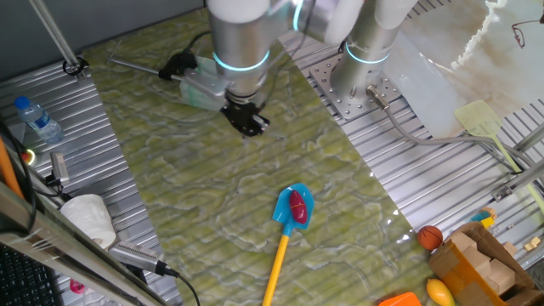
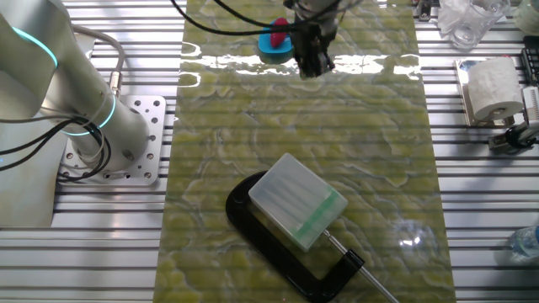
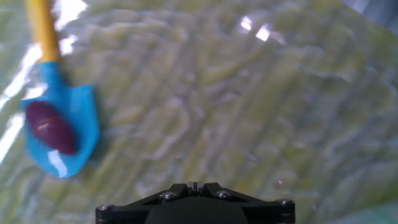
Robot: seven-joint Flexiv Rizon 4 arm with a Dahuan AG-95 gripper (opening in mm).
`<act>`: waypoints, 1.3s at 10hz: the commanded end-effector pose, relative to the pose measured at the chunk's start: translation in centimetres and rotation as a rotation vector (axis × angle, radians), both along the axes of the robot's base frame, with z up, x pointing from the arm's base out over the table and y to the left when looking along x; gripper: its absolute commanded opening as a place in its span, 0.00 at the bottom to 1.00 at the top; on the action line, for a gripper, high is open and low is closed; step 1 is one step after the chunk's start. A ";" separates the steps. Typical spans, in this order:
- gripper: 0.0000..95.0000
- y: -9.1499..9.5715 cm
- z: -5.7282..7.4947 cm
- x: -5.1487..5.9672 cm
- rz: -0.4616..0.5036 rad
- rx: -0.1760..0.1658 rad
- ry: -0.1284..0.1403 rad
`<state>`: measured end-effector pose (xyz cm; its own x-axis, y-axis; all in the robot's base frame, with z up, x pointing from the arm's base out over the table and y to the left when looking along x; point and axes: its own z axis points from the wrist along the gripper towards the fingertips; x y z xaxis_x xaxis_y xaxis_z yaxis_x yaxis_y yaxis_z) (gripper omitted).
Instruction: Use a shovel to scoop up an object
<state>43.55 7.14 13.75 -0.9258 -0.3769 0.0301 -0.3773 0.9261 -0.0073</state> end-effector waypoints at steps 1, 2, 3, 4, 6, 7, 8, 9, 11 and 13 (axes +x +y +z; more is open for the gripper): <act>0.00 -3.9 0.7 -0.7 -0.097 0.020 -0.002; 0.00 -4.9 1.2 -1.5 -0.113 0.017 -0.003; 0.00 -5.2 1.2 -2.2 -0.138 0.020 -0.009; 0.00 -5.3 1.0 -2.3 -0.139 0.027 -0.012; 0.00 -5.4 1.0 -2.4 -0.202 0.078 0.011; 0.00 -5.4 1.0 -2.7 -0.207 0.073 0.020; 0.00 -5.5 1.1 -3.2 -0.235 0.071 0.023; 0.00 -5.4 1.3 -3.4 -0.252 0.068 0.035; 0.00 -5.2 1.5 -3.6 -0.270 0.028 0.049; 0.00 -5.2 1.5 -3.6 -0.262 0.004 0.035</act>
<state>39.93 1.96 15.28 -0.9908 -0.1069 0.0831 -0.1070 0.9943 0.0040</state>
